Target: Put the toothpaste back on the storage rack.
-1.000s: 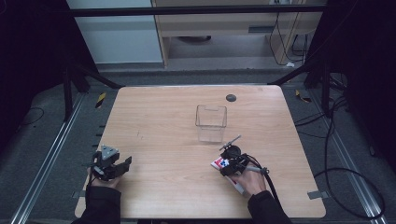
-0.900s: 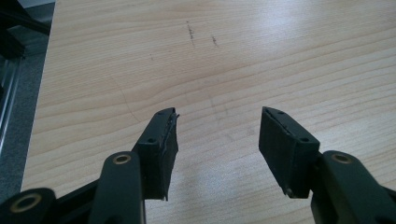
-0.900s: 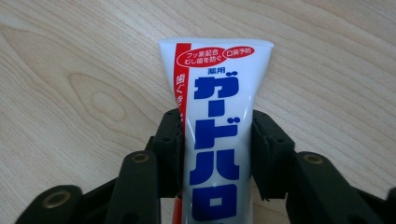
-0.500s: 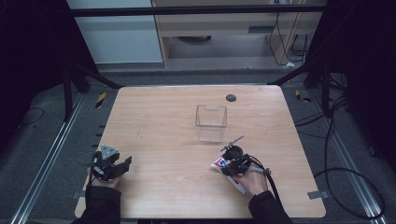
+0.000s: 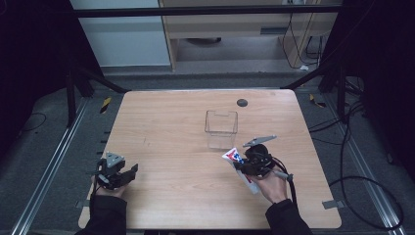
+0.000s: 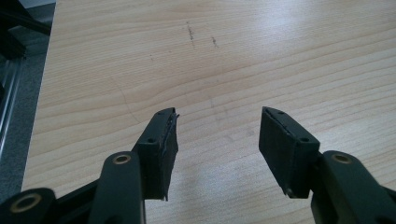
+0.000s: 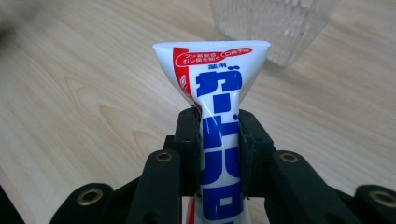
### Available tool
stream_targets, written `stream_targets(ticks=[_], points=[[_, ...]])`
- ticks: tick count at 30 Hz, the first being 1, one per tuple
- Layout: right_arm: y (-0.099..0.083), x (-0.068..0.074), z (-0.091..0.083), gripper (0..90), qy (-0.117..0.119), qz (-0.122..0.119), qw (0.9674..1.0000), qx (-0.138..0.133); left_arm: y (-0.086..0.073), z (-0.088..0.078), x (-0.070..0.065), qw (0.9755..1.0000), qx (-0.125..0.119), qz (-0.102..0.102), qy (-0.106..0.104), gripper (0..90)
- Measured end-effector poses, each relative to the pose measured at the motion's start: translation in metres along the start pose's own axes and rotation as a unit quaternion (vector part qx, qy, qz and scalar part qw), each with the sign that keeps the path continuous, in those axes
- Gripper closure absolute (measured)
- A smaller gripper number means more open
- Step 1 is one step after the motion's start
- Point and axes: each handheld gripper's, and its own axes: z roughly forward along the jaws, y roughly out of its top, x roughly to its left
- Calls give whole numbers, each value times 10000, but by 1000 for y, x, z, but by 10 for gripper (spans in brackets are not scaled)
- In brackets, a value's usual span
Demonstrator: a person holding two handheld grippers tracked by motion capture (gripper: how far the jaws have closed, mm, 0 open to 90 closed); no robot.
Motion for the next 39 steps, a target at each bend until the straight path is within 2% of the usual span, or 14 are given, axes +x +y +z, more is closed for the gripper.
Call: stream_targets(ticks=[1,2,3,4,8,14,19,22,29,33,37,38,39], points=[[0,0,0,730,0,0,10000,0,0,0,0,10000,0,0,1,461],[1,-1,-3,730,-6,14,9999,-162,0,0,0,10000,-1,1,1,461],[1,-1,-3,730,-6,14,9999,-162,0,0,0,10000,-5,0,1,461],[1,-2,-4,730,-7,7,9994,-338,0,0,0,10000,-2,0,0,461],[3,-3,-7,730,-74,-1,9985,-546,0,0,0,10000,-1,-4,0,461],[10,-6,-17,731,-150,83,9945,-1034,0,1,0,10000,6,-4,2,461],[16,-5,-24,730,-186,96,9877,-1548,0,1,0,10000,3,-8,4,461],[20,-4,-25,730,-234,118,9826,-1838,0,1,0,10000,1,-10,3,461],[32,-7,-27,729,-322,222,9744,-2214,0,1,1,10000,3,-15,8,461],[38,-11,-26,729,-323,379,9688,-2426,0,1,1,10000,1,-24,11,461],[46,-12,-28,729,-343,464,9621,-2664,0,1,1,10000,-2,-13,8,461],[51,-12,-29,729,-366,479,9577,-2814,0,1,1,10000,1,-11,7,462],[51,-12,-29,729,-366,479,9577,-2814,0,1,1,10000,1,-13,6,462]])
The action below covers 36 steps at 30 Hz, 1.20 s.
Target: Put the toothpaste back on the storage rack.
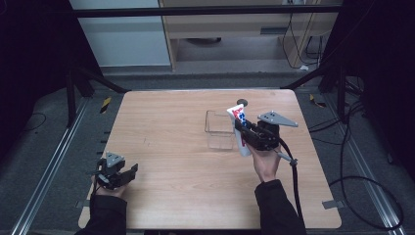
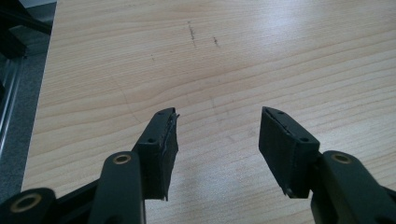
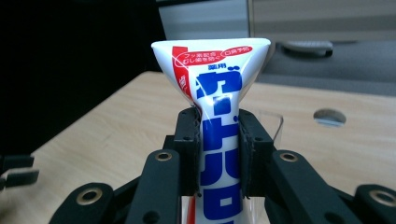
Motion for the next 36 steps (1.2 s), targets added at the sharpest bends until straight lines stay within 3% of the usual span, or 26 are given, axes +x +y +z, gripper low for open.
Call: stream_targets(ticks=[9,19,26,36], points=[[15,-3,16,729,-81,148,9988,-454,0,0,0,10000,-3,-19,-2,461],[24,-11,39,729,-171,306,9966,-744,0,1,1,10000,-1,-26,-8,461],[27,-13,55,729,-215,383,9950,-892,0,1,1,10000,-10,-26,-8,461],[21,-23,75,728,-312,567,9940,-880,0,0,2,10000,-47,-34,16,462]])
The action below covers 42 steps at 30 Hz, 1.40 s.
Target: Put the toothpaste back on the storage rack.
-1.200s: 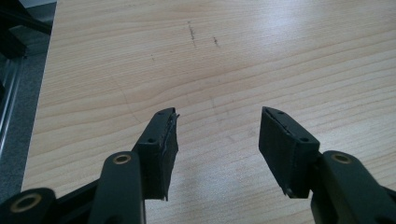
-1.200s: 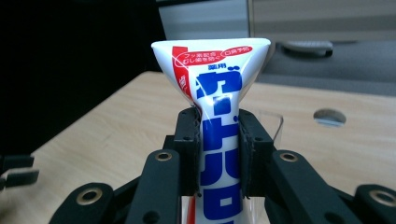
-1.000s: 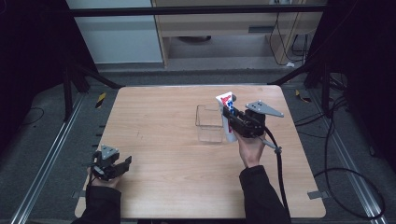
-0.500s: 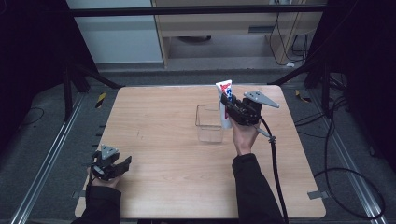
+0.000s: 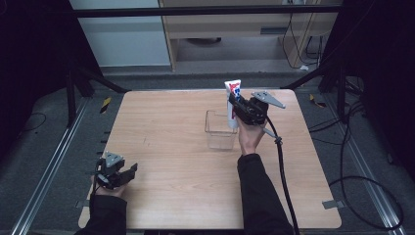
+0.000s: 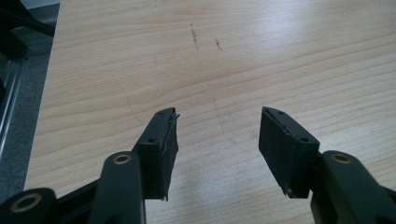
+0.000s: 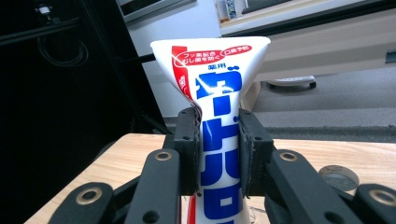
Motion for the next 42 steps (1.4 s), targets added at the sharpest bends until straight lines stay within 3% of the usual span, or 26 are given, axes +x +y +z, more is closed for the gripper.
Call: stream_targets(ticks=[11,20,42], points=[[-15,-5,21,727,-46,97,9999,77,0,-1,0,10000,-10,7,0,462],[-28,-3,32,726,-89,16,9997,227,0,0,0,10000,-5,8,-3,463],[-50,-4,35,716,-276,-152,9969,725,0,-1,0,10000,-11,15,3,463]])
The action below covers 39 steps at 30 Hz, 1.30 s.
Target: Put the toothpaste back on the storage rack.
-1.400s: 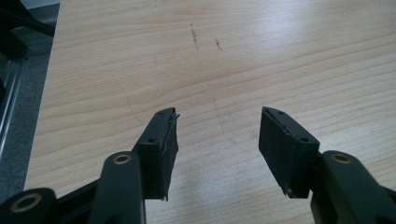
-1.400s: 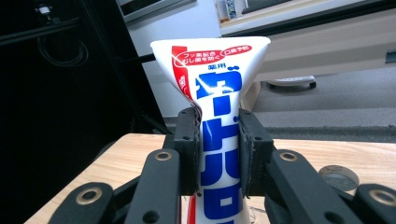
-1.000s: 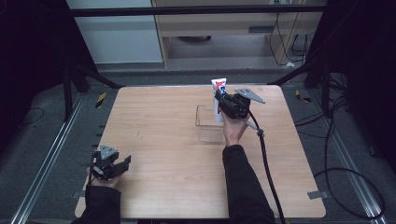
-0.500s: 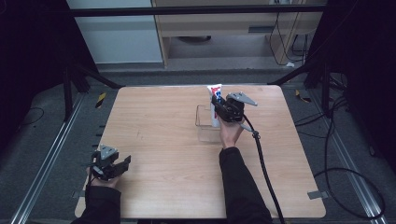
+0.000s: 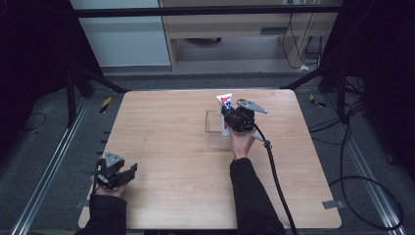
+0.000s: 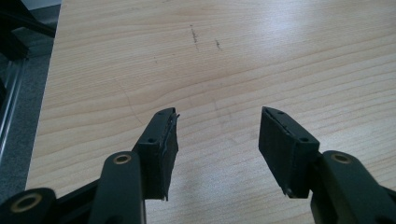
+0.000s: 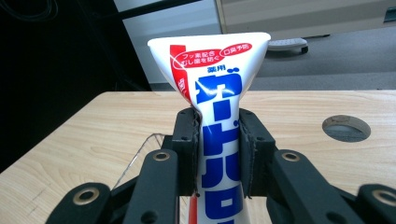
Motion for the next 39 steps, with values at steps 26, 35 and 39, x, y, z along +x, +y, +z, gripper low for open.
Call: stream_targets(ticks=[26,35,39], points=[[-15,-3,-3,698,-195,-453,9956,794,0,1,0,10000,18,13,4,461],[-17,-3,-5,661,-179,-453,9959,761,0,1,0,10000,28,10,-1,460],[-16,-3,-9,558,-76,-491,9967,645,0,1,0,10000,27,10,1,459]])
